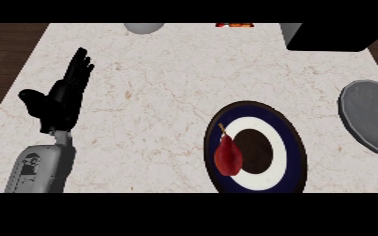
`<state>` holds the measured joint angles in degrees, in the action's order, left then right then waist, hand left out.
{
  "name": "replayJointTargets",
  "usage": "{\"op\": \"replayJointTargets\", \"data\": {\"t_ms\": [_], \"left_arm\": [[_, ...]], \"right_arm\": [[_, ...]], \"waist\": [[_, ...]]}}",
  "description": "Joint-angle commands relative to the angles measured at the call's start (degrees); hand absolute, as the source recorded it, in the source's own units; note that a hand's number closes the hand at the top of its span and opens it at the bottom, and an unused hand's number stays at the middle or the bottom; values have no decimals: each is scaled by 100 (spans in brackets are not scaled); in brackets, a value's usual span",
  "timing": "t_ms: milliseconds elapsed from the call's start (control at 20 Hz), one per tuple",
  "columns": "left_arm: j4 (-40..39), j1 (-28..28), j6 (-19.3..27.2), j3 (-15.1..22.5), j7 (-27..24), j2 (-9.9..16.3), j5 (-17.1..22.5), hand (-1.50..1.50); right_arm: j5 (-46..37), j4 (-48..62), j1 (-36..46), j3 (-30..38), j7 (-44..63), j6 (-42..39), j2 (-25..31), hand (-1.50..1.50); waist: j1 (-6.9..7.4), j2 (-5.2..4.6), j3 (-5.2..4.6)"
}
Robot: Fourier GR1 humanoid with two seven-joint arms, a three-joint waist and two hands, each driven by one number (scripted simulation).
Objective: Pick the croissant from the plate and place it in the pan
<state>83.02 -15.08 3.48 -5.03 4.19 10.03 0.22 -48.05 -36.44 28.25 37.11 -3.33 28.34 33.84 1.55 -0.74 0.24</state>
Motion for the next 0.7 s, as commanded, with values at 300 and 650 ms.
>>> {"op": "replayJointTargets", "data": {"t_ms": [300,650], "left_arm": [[12,95,-68,-35,-97,-3,55,0],[84,29,-102,-100,0,102,61,0]], "right_arm": [[1134,1772,411,726,-1024,-1580,270,-150],[1634,1946,361,1203,-2279,-1074,252,-150]], "waist": [[63,-17,10],[32,-14,16]]}}
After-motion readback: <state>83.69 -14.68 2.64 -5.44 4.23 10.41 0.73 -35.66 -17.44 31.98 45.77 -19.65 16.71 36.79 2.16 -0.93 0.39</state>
